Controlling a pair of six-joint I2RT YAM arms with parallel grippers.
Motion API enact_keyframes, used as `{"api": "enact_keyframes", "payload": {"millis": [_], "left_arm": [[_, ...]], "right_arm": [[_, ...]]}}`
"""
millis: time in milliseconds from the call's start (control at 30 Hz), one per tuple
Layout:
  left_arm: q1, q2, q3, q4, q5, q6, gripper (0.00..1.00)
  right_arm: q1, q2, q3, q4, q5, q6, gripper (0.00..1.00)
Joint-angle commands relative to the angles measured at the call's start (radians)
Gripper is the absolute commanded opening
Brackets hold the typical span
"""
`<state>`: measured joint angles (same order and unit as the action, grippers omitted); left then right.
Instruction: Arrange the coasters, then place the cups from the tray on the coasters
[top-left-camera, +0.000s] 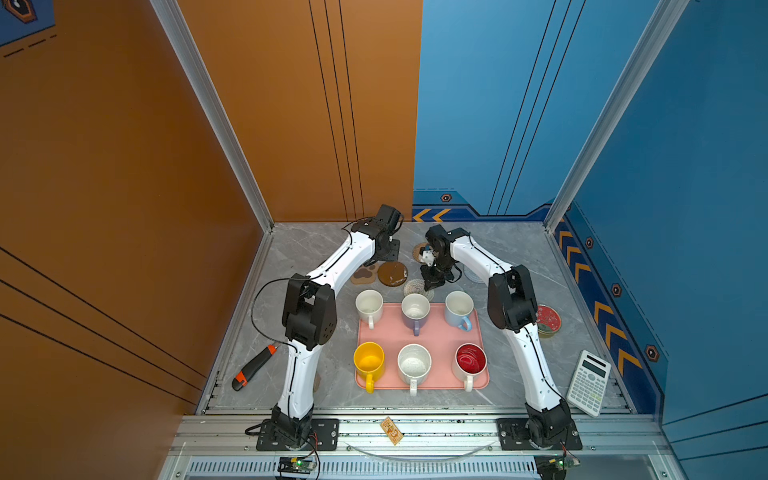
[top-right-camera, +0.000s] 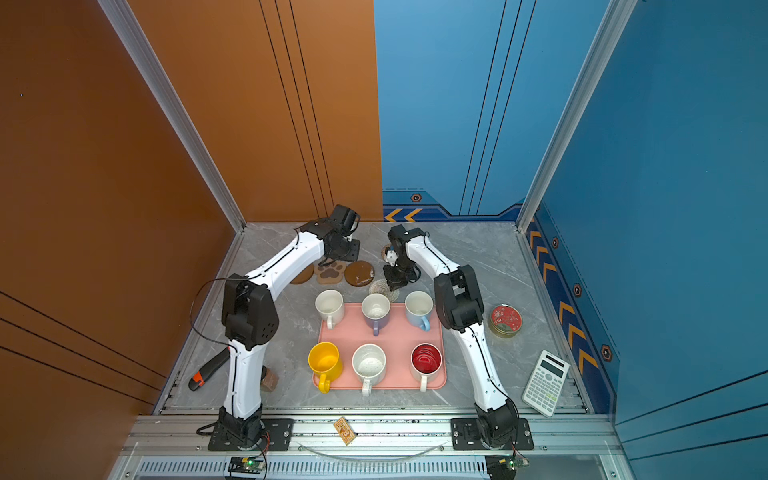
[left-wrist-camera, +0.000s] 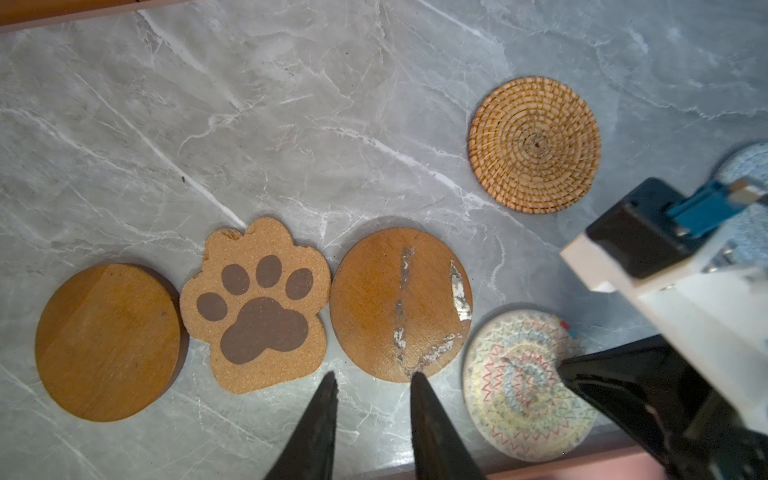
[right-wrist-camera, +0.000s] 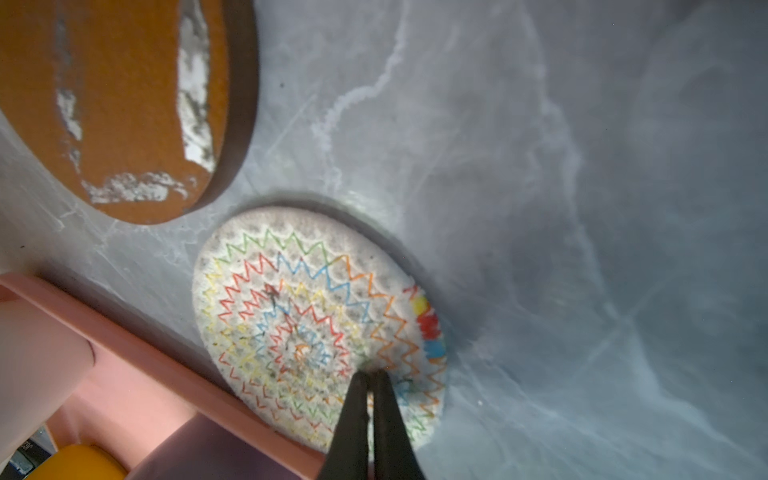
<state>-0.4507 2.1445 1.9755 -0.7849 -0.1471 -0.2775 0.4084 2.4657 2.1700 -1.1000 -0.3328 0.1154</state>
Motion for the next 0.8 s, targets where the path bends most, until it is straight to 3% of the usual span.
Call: {"api": "enact_keyframes", "payload": {"millis": [0, 767], "left_arm": [[0.006, -0.056, -0.032, 0.008, -0.03, -0.014, 0.32], [0.012, -0.09, -0.103, 0.013, -0.065, -0.021, 0.32]], "right_arm": [[-0.039, 0.06, 0.004, -0.037, 0.084, 0.02, 0.05], [-0.195, 0.088, 0.069, -0.037, 0.081, 0.044, 0.05]]}}
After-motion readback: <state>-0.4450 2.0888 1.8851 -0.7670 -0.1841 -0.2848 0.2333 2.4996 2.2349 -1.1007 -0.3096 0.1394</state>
